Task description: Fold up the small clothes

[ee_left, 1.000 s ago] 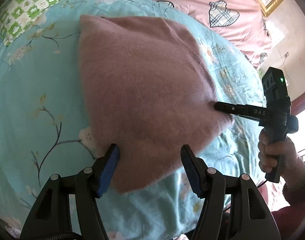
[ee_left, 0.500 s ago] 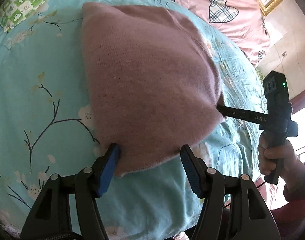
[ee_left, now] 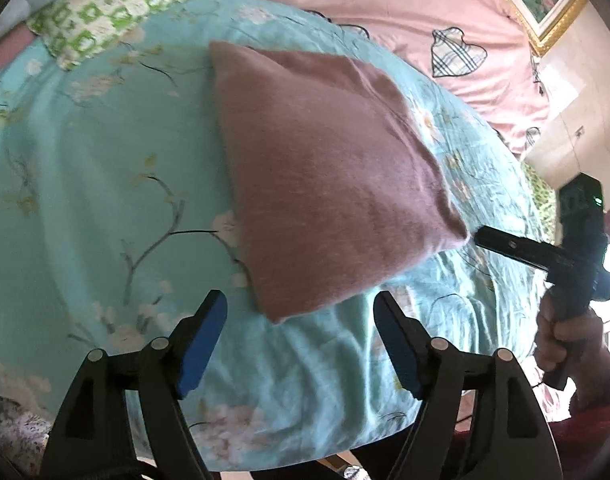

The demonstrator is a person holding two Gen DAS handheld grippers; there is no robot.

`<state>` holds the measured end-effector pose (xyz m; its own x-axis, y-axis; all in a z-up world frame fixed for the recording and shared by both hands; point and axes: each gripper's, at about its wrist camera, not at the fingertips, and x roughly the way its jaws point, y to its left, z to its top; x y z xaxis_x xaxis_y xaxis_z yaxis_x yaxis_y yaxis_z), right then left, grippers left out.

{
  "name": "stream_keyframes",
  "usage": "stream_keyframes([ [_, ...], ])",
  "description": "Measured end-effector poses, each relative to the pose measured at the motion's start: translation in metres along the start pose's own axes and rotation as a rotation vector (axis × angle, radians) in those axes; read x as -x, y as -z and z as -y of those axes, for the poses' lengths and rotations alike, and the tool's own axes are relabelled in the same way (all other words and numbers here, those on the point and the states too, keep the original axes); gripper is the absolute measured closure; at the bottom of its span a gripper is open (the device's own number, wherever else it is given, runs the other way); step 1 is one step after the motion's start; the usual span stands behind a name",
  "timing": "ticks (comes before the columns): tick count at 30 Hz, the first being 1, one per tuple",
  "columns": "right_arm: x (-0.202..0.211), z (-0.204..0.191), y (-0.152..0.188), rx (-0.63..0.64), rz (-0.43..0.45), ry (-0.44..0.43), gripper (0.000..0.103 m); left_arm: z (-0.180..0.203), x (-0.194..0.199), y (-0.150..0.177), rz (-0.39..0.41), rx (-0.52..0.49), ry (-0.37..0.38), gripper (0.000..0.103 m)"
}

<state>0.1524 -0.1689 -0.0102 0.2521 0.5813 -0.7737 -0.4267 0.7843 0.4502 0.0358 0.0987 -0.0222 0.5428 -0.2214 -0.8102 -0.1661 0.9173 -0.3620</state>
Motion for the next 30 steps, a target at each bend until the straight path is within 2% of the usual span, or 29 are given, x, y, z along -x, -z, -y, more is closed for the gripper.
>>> stream_keyframes([
  [7, 0.001, -0.019, 0.017, 0.076, -0.024, 0.031, 0.048, -0.004, 0.010, 0.015, 0.023, -0.027, -0.084, 0.023],
  [13, 0.005, -0.033, 0.041, 0.207, -0.003, 0.109, 0.043, 0.008, 0.012, 0.033, 0.061, -0.157, -0.267, 0.021],
  [15, 0.004, -0.036, 0.047, 0.228, -0.006, 0.115, 0.041, 0.012, 0.011, 0.039, 0.067, -0.194, -0.299, 0.021],
  [22, 0.001, -0.044, 0.058, 0.268, -0.010, 0.102, 0.036, 0.022, 0.010, 0.046, 0.060, -0.236, -0.287, 0.020],
  [30, 0.008, -0.055, 0.051, 0.302, 0.031, 0.103, 0.029, 0.033, 0.023, 0.032, 0.114, -0.255, -0.283, 0.019],
])
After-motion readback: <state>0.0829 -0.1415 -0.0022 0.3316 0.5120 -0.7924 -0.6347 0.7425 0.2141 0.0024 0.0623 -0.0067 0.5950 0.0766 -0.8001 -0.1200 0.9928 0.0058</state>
